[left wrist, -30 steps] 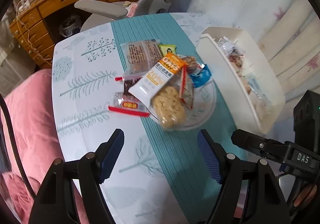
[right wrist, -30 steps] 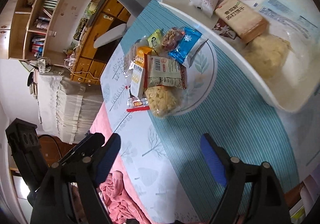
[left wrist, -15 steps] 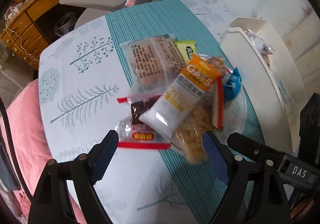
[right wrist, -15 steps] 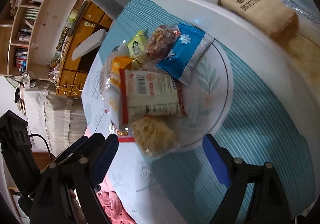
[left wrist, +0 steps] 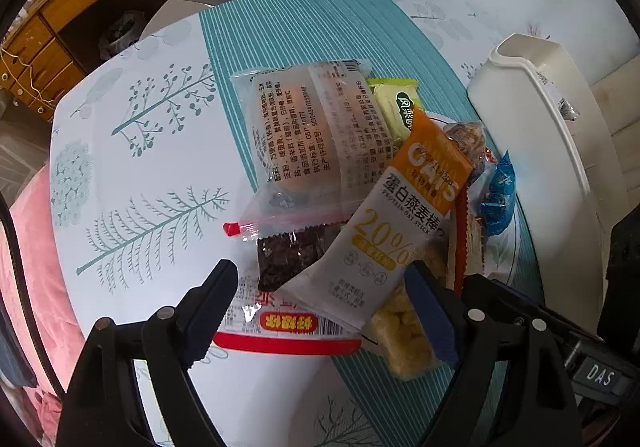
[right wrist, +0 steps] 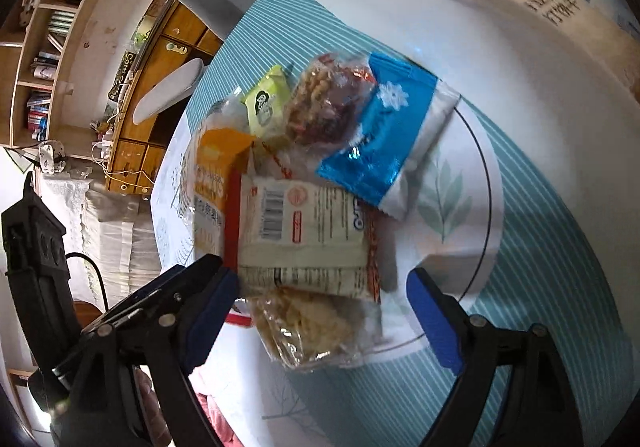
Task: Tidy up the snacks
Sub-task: 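Grasp the white OATS bar with left tool while right tool grasps the white barcode bag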
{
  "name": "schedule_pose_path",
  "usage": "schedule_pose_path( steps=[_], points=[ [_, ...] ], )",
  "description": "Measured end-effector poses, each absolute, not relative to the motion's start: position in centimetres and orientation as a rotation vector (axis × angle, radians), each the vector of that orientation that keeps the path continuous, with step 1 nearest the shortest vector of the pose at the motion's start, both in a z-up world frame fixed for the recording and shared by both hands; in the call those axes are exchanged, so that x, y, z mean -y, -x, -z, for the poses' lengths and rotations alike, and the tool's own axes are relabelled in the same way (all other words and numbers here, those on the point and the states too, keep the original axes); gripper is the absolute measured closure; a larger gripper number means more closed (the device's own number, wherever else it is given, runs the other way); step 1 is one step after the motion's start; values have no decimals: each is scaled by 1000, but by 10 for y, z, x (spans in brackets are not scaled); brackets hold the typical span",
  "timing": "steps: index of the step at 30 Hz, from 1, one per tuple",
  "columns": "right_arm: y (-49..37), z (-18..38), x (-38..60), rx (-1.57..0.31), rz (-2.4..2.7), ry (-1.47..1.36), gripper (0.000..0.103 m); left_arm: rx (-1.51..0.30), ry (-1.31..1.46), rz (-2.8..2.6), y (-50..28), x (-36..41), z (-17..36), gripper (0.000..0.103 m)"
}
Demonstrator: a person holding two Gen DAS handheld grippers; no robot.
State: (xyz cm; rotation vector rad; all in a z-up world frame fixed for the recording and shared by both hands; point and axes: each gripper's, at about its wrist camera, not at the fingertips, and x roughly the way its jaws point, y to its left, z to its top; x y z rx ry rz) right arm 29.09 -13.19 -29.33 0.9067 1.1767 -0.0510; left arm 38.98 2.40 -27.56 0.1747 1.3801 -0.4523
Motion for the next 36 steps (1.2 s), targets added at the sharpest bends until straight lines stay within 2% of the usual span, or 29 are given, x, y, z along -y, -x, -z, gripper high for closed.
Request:
schedule_pose_path(
  steps=[4, 10, 13, 15, 16, 20, 24, 30, 36],
  points=[
    [-295, 293, 129, -1191, 51, -857, 15, -1400, -189, 444, -390, -19, 285, 27],
    [-299, 291, 128, -1200, 48, -815, 19, -1404, -182, 435, -395, -11, 292, 33],
    [-304, 290, 127, -1209, 37, -773, 20, -1397, -185, 434, -396, -12, 293, 40],
    [-310, 289, 125, -1215, 45, -743, 27, -1396, -178, 433, -396, -13, 293, 43],
    [-311, 288, 124, -1223, 50, -723, 28, -1398, -169, 427, -397, -13, 294, 47],
    [-316, 286, 118, -1260, 65, -647, 33, -1397, -153, 411, -398, -20, 289, 51],
    [-317, 285, 120, -1270, 63, -644, 41, -1399, -116, 401, -399, -24, 288, 52],
    [-314, 285, 122, -1286, 44, -660, 46, -1394, -52, 387, -398, -39, 277, 51],
    [-310, 283, 124, -1308, 41, -661, 47, -1398, -14, 373, -395, -50, 264, 37]
  ],
)
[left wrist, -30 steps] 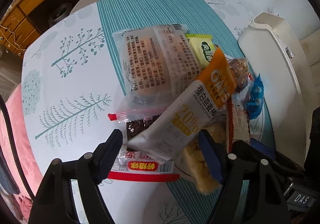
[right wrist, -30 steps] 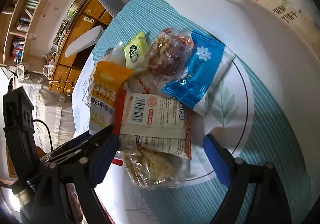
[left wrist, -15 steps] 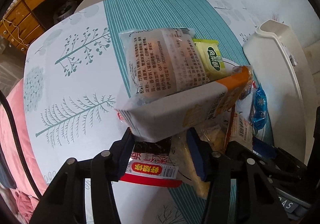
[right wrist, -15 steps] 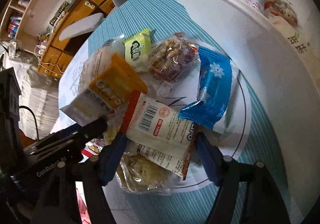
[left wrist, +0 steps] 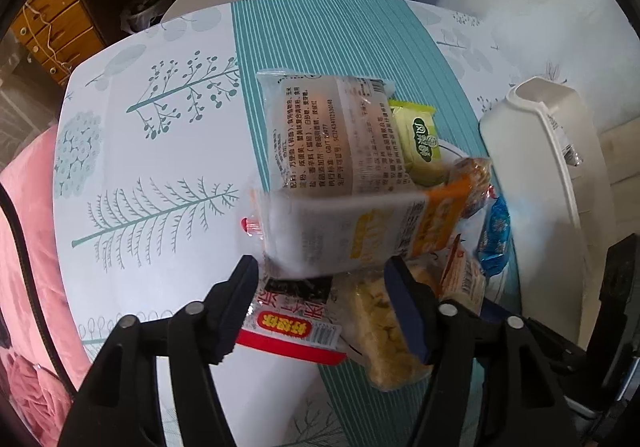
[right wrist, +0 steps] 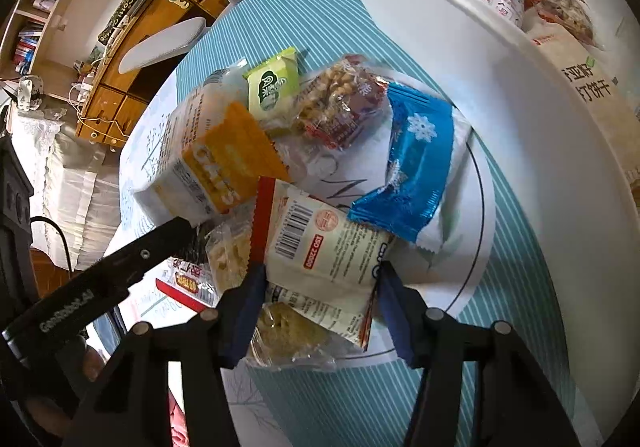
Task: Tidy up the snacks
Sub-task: 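Grasp the white OATS bar with left tool while right tool grasps the white barcode bag, then lift the OATS bar with left tool while right tool carries the barcode bag toward the tray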
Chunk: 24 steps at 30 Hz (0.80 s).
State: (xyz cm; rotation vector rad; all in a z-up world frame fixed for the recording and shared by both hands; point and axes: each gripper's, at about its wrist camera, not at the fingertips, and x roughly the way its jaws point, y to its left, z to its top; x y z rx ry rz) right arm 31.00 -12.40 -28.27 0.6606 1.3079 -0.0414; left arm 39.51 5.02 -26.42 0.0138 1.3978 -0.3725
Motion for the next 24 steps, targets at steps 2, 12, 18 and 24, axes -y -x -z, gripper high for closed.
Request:
schedule_pose_path(
  steps=[2, 12, 18, 24],
  points=[
    [-308, 281, 125, -1313, 38, -665, 47, -1408, 19, 359, -395, -53, 261, 31],
    [-296, 271, 135, -1310, 34, -688, 47, -1487, 327, 252, -394, -79, 264, 30],
    [-285, 258, 139, -1301, 18, -654, 47, -1512, 554, 166, -393, -95, 275, 30],
    [-272, 250, 143, -1304, 10, -613, 47, -1479, 683, 124, -393, -99, 277, 30]
  ],
)
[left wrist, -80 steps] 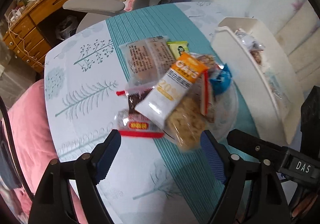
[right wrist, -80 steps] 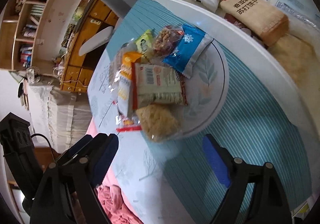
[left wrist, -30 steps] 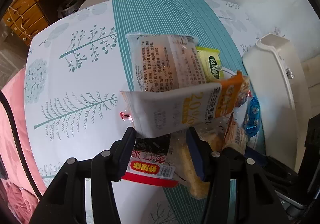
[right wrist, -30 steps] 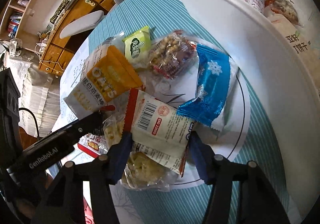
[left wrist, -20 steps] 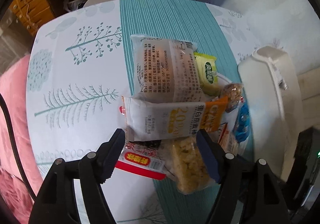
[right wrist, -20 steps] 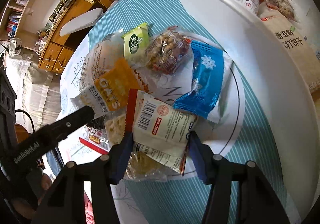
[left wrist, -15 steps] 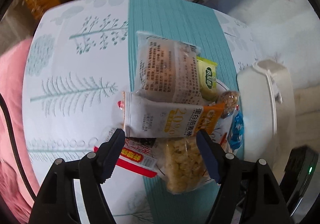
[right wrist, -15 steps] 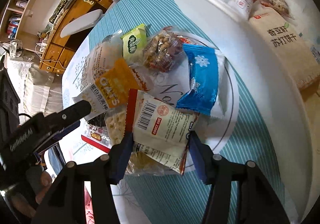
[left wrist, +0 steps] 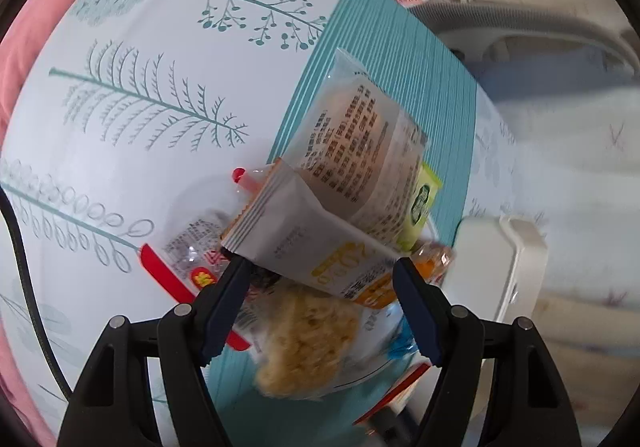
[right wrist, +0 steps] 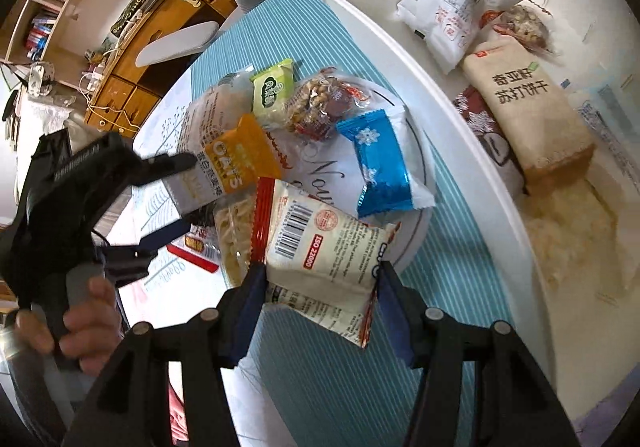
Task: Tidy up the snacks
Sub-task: 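Lift the OATS bar with left tool while right tool carries the barcode bag toward the tray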
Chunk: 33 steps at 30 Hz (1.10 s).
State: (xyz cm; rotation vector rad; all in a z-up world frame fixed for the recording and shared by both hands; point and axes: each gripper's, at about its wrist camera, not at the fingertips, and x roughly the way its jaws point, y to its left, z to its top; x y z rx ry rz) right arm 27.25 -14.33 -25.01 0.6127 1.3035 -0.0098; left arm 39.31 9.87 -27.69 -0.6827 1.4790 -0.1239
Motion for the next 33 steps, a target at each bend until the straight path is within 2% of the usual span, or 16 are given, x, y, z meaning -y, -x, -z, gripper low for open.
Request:
schedule_pose_path(
  steps=[10, 12, 14, 17, 25, 33],
  points=[
    [-258, 246, 153, -1312, 10, -595, 47, -1446, 833, 47, -399, -87, 289, 31],
    [-257, 245, 153, -1311, 0, -600, 47, -1447, 833, 32, -399, -86, 289, 34],
    [-256, 244, 153, -1314, -2, -594, 47, -1452, 842, 9, -399, -86, 292, 46],
    [-256, 240, 154, -1313, -4, -589, 47, -1449, 884, -12, -395, -92, 294, 50],
    [-255, 230, 153, -1308, -11, -572, 47, -1463, 898, -4, -386, -93, 286, 55],
    [-241, 210, 145, -1271, -31, -547, 47, -1398, 870, 20, -364, -103, 248, 56]
  ],
)
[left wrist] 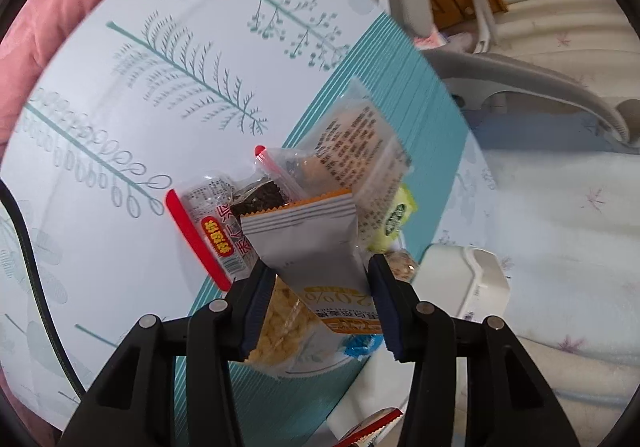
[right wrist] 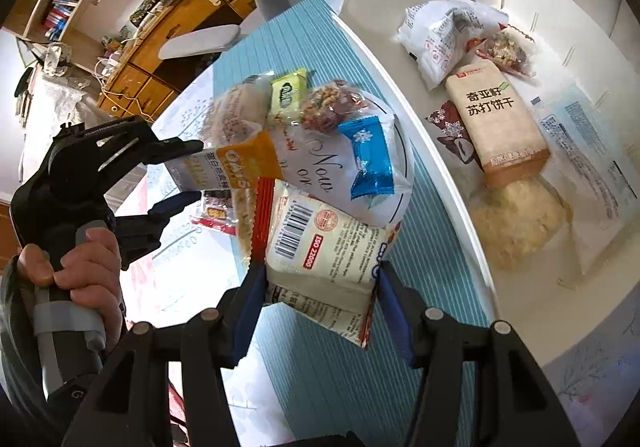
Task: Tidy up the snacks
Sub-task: 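Lift the OATS bar with left tool while right tool carries the barcode bag toward the tray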
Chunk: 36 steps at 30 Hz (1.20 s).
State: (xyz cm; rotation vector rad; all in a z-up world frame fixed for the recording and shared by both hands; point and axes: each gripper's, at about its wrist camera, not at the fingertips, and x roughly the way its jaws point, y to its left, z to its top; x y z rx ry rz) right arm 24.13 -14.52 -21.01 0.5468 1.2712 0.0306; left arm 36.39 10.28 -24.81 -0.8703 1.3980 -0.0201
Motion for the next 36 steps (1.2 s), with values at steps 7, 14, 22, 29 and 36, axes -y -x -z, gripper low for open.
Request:
schedule_pose_path(
  steps=[7, 14, 22, 29, 36],
  points=[
    [-217, 185, 138, -1199, -48, -529, 47, -1352, 821, 64, -336, -105, 209, 56],
    [-192, 153, 141, -1108, -58, -510, 47, -1303, 748, 113, -287, -108, 159, 56],
    [-159, 127, 147, -1042, -54, -424, 47, -1271, 611, 197, -241, -85, 113, 56],
    [-136, 115, 174, -1005, -37, -342, 47, -1253, 511, 270, -214, -46, 89, 56],
    [-125, 106, 219, -959, -50, -267, 47, -1230, 477, 309, -198, 2, 75, 56]
  ],
)
